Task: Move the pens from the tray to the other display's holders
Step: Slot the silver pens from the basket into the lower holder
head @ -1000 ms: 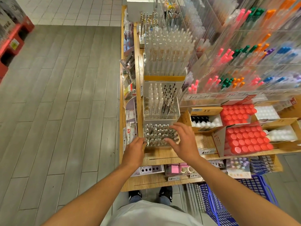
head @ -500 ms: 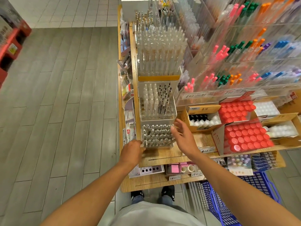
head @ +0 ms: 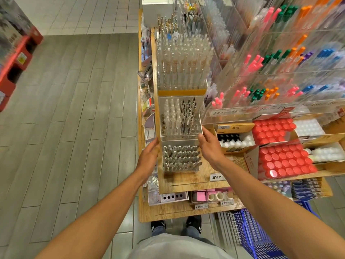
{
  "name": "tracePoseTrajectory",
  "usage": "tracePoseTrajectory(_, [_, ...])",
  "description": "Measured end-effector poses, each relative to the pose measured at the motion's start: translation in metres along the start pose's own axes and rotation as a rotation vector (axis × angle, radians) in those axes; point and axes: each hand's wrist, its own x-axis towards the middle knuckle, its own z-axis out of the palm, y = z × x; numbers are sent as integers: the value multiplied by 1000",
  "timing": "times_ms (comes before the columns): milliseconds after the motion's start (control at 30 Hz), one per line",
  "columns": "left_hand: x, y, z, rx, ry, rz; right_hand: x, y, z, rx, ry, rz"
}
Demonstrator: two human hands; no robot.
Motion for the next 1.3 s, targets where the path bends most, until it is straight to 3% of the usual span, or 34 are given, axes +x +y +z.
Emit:
tracePoseTrajectory(400, [-6, -2, 17, 156, 50, 26, -5, -4, -13, -39, -44, -71])
tracePoseTrajectory(500, [-8, 5, 17, 161, 86, 46, -14, -7, -2, -102, 224, -52])
tracePoseTrajectory(567, [-11, 7, 18, 146, 146, 50, -25, -8, 8, -202, 374, -190])
tracePoseTrajectory(667, [-16, 5, 18, 130, 233, 25, -36, 0, 24, -488, 176, -465])
tracePoseTrajectory(767, [-25, -1, 20, 129, 219, 5, -35, 1, 33, -705, 9, -551])
tracePoseTrajectory(1300, [-41, -2, 22, 256, 182, 109, -29, -8, 43, -885, -74, -686])
